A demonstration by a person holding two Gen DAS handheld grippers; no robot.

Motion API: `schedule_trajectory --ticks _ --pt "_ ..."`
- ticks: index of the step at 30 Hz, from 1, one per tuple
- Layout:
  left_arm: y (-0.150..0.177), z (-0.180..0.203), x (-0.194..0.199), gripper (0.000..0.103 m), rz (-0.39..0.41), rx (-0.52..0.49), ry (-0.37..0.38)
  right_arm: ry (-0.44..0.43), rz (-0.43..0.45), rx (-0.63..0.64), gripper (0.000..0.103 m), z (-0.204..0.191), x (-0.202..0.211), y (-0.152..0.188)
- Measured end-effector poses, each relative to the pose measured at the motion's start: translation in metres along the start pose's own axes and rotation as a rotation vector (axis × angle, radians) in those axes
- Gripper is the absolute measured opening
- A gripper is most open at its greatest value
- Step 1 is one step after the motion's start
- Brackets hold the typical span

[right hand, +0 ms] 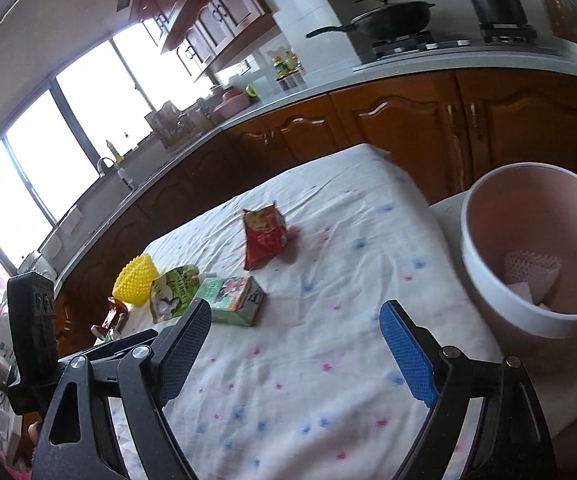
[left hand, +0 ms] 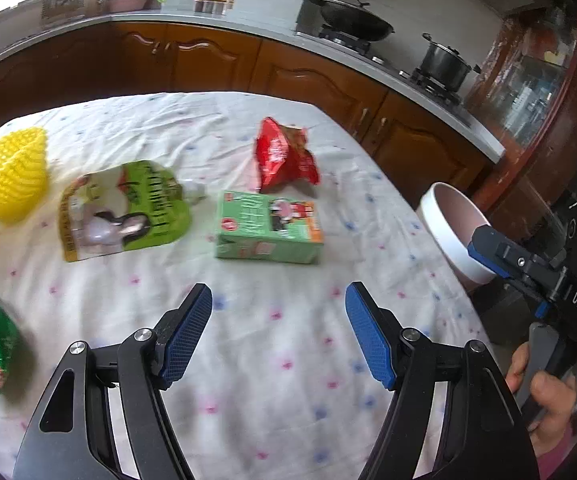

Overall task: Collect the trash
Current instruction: 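Move both open grippers back over the table toward the remaining trash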

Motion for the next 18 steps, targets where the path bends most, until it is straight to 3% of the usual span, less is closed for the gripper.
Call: schedule_trajectory --ticks 11,18 --pt "-0.012 -0.049 0.012 0.071 0.022 0.014 -0.085 -0.033 -0.034 0.039 0.088 -0.025 -0.031 -0.006" --pt "-0.037 -0.072 0.017 0.071 0.024 -0.071 -0.15 -0.035 -0.056 0.068 0.088 -0.035 -0.049 -0.013"
Point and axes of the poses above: each gripper's, at about its wrist camera, not at the fingertips, and x roughly against the way its jaws point, z to its right, y to its underside, the point moved 5 cm from there along -x, roughly the way its jaws point
